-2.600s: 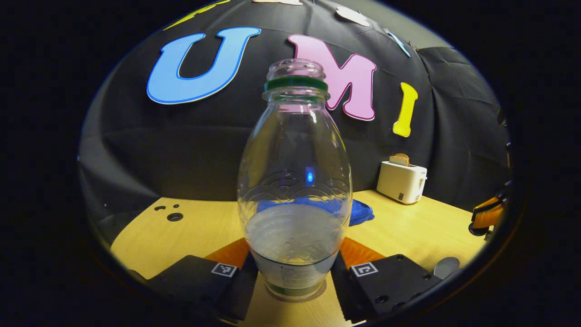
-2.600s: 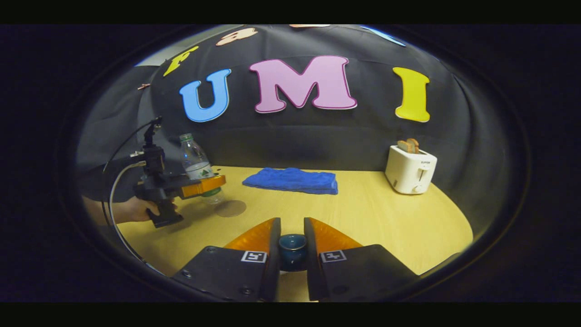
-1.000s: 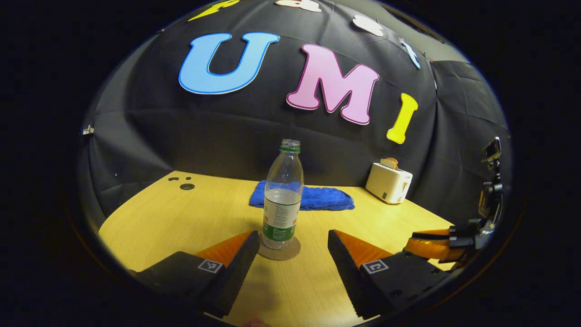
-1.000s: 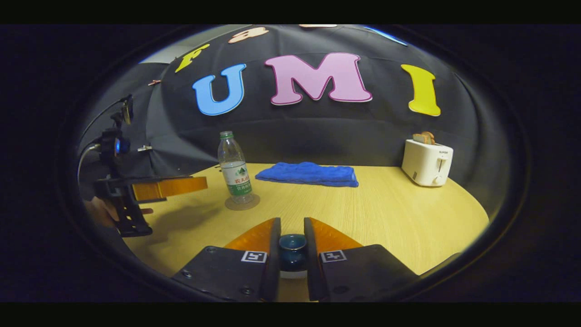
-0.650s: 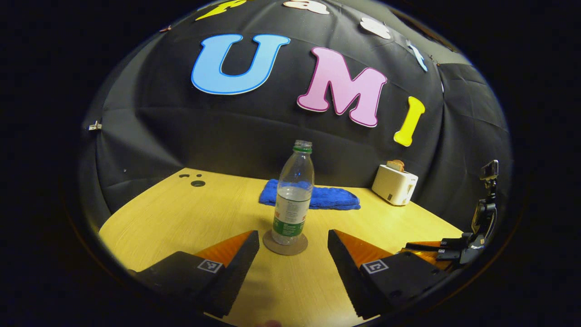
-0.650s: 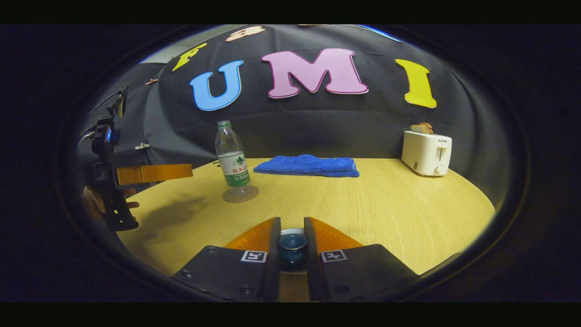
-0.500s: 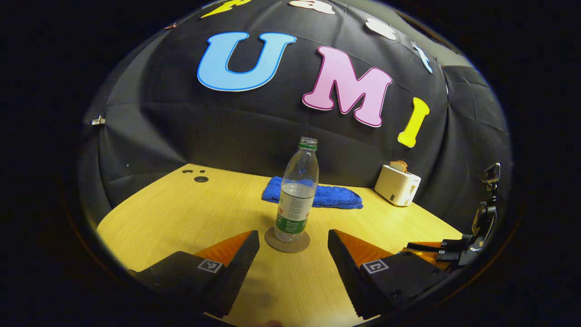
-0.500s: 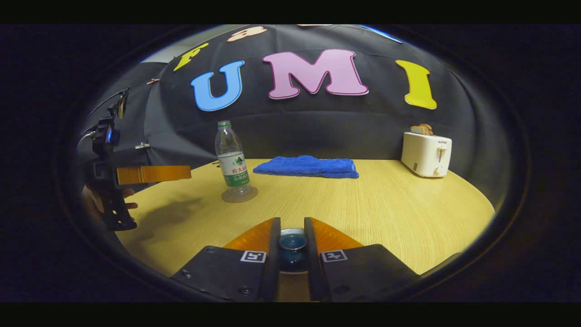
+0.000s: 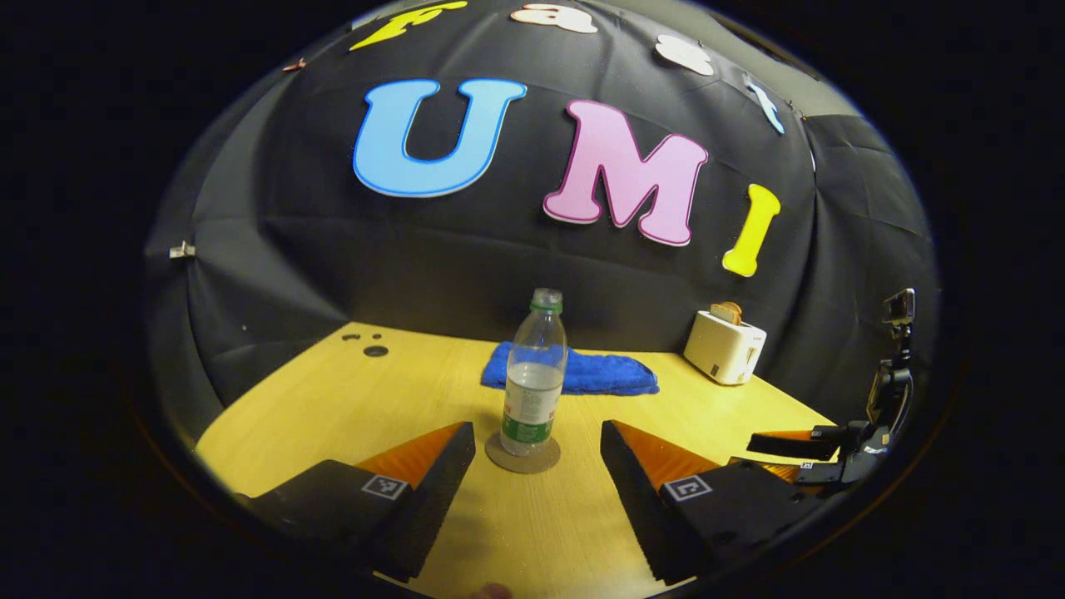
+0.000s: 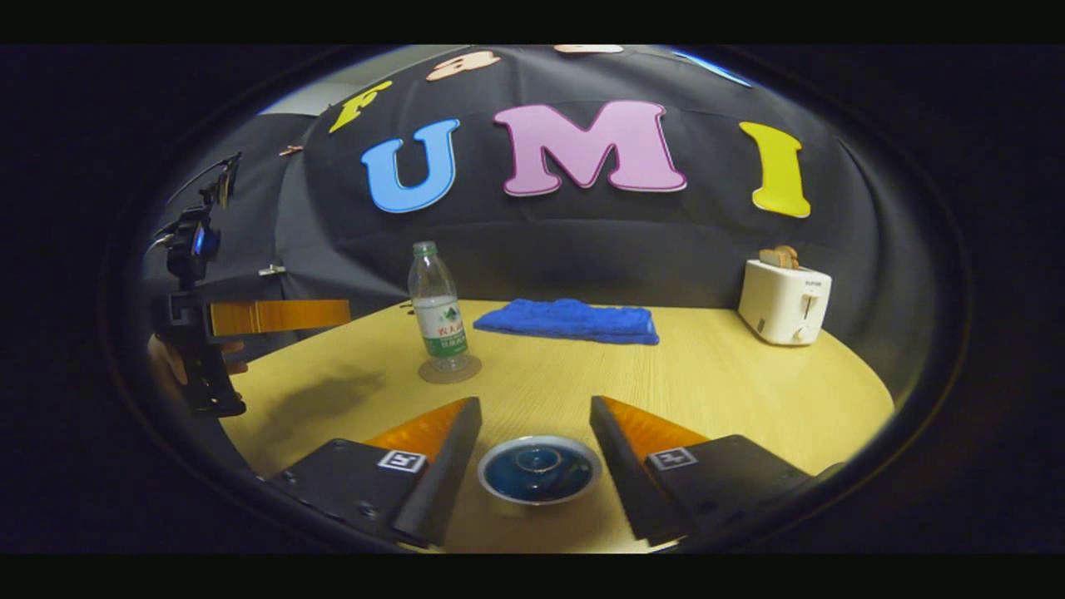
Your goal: Open the teacup lid with one hand, grasp the water bottle and pour water into the teacup with the other hand; after pouring, place the water bottle on the coaster and then close the teacup lid.
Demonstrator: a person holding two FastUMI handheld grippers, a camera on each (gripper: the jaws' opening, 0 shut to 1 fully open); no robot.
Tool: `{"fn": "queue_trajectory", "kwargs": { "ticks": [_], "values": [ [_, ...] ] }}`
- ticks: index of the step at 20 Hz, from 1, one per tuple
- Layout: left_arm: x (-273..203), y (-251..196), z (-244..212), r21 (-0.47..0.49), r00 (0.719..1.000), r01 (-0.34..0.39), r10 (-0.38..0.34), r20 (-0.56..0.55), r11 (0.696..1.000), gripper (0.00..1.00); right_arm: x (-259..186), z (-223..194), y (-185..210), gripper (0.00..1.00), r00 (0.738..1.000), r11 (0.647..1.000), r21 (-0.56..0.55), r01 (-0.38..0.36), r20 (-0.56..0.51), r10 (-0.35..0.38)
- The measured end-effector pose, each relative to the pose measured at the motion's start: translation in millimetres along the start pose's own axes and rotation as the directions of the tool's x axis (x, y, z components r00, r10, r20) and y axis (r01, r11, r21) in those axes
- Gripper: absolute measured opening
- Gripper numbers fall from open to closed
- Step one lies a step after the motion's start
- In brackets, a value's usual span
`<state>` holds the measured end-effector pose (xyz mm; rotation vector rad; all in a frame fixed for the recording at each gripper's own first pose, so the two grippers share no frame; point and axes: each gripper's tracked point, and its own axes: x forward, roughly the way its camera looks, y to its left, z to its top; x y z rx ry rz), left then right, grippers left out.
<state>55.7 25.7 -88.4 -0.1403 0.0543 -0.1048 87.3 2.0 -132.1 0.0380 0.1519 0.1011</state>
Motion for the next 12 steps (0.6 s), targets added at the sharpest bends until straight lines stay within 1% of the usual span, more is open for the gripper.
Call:
{"fn": "queue_trajectory", "kwargs": {
  "ticks": [1,2,3,4,5,8,11,12],
  "values": [
    [-5.2,-1.4,9.8,0.010,1.000,-0.016,0.016,0.009,1.000,0.95,-5.5,12.3,-1.9,0.88,1.000,1.000,-0.001,0.003,0.009,-0.003],
    [-11.8,-2.6,21.7,0.020,0.999,-0.036,0.035,0.017,0.999,0.95,-10.0,24.9,-3.9,0.90,1.000,1.000,-0.002,0.007,0.017,-0.007],
    [-17.7,-2.9,33.7,0.027,0.997,-0.067,0.066,0.027,0.997,0.95,-15.3,37.8,-6.3,0.98,1.000,1.000,-0.007,0.012,0.025,-0.012],
    [-24.6,-2.0,45.8,0.027,0.994,-0.103,0.102,0.036,0.994,0.96,-21.1,52.1,-10.2,0.98,0.999,1.000,-0.013,0.024,0.038,-0.023],
    [-31.6,-5.3,55.4,0.020,0.992,-0.120,0.119,0.043,0.993,0.95,-27.5,66.4,-14.1,0.98,0.998,0.999,-0.019,0.037,0.047,-0.036],
    [-55.0,-20.2,83.5,0.006,0.990,-0.125,0.124,0.064,0.992,0.95,-48.3,108.7,-23.6,0.99,0.994,0.997,-0.017,0.069,0.084,-0.068],
    [-76.6,-24.5,111.6,0.047,0.985,-0.151,0.147,0.089,0.987,0.95,-67.9,150.8,-27.5,0.99,0.988,0.996,-0.033,0.083,0.132,-0.078],
    [-85.9,-27.9,118.5,0.051,0.986,-0.150,0.145,0.087,0.987,0.95,-74.7,162.4,-28.2,0.99,0.986,0.995,-0.045,0.088,0.148,-0.081]
  ]
}}
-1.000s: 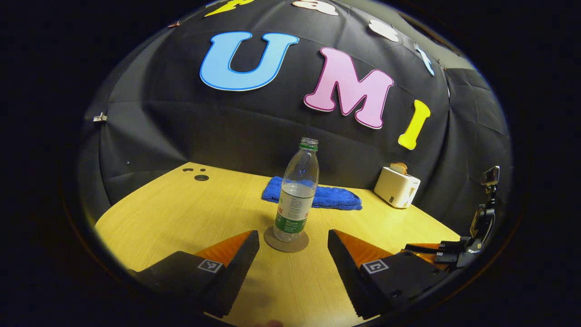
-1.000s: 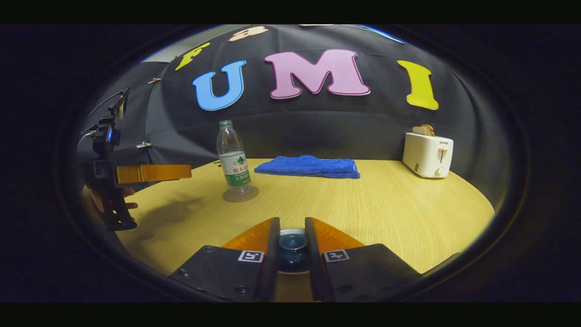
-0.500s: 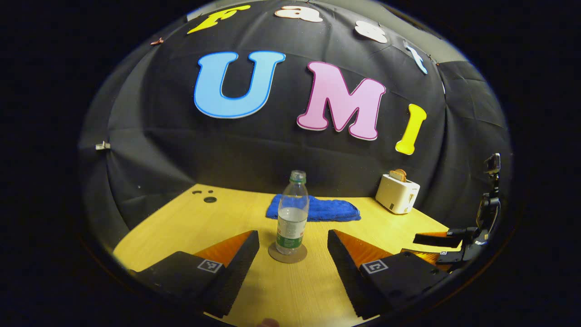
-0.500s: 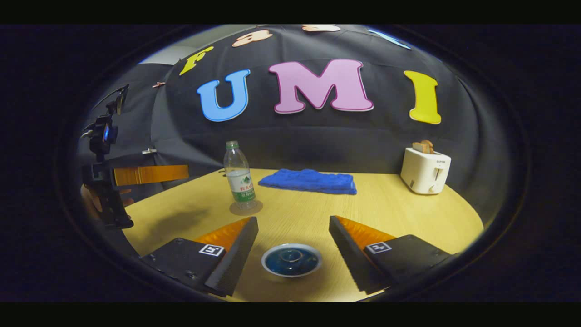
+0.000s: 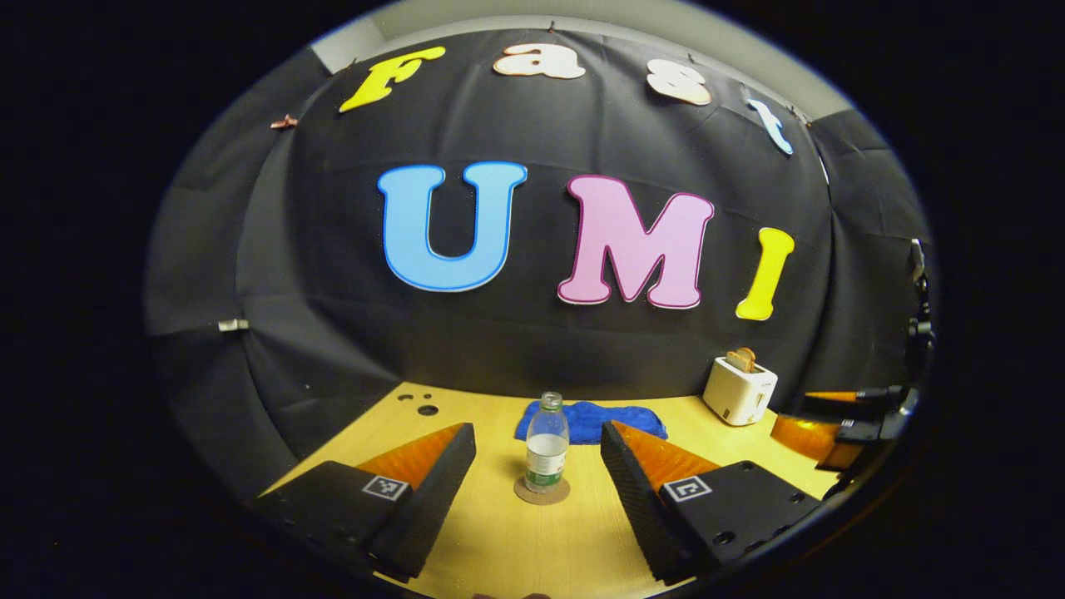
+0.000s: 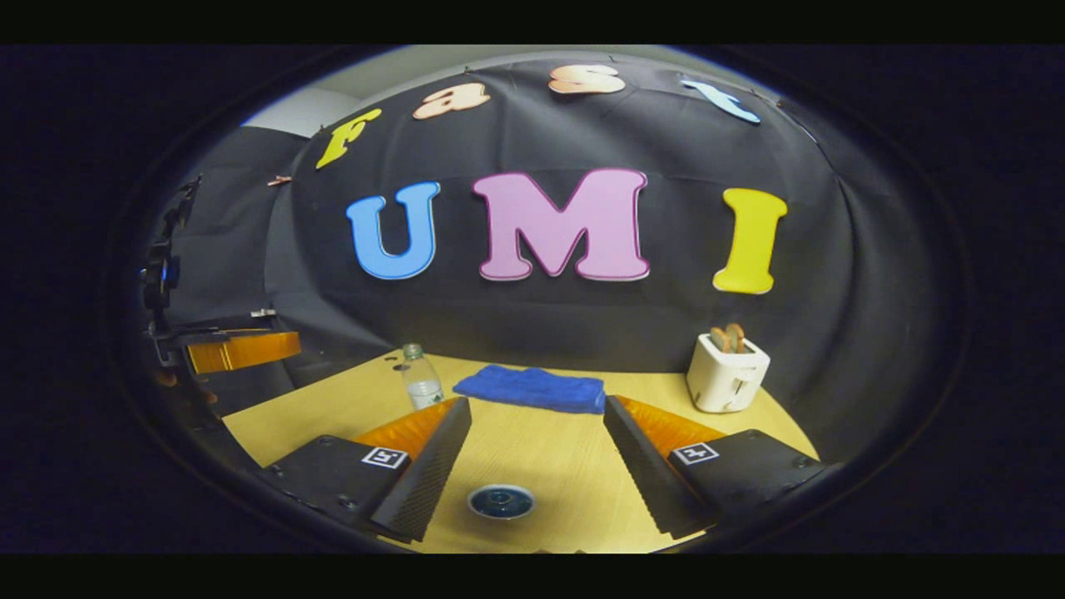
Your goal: Open the teacup lid with one hand, grasp the water bottle and pour water into the teacup with the other hand; after pouring, place the water bottle on the coaster and then close the teacup lid.
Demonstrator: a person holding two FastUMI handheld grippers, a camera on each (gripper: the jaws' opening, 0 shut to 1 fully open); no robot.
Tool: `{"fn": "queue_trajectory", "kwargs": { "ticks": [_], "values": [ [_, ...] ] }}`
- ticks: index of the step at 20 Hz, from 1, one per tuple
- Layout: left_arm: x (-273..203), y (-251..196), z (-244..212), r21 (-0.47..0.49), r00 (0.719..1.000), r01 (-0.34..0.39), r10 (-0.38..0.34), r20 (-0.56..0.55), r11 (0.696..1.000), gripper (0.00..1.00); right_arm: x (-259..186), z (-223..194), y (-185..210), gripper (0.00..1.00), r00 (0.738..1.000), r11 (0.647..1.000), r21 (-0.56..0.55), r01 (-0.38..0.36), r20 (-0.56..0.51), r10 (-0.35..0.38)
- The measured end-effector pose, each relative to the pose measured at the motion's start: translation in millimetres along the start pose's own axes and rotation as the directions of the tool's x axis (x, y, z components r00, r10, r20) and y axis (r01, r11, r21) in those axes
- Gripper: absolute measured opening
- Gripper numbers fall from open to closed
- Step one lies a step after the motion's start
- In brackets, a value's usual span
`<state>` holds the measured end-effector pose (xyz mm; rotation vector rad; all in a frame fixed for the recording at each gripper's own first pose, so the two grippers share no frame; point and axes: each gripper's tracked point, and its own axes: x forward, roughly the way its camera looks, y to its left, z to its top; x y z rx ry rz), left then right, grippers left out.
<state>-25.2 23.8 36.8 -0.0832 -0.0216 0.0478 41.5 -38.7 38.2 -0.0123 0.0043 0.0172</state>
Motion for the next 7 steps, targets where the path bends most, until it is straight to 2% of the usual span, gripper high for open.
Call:
{"fn": "queue_trajectory", "kwargs": {
  "ticks": [4,7],
  "values": [
    [-34.1,0.9,30.7,0.008,0.999,-0.024,0.023,0.042,1.000,0.95,-27.0,45.2,1.8,0.99,0.998,0.999,-0.031,0.018,0.063,-0.016],
    [-60.1,2.1,40.0,0.034,0.997,-0.032,0.030,0.066,0.999,0.95,-52.0,62.6,9.5,0.99,0.994,0.999,-0.022,0.044,0.100,-0.041]
  ]
}}
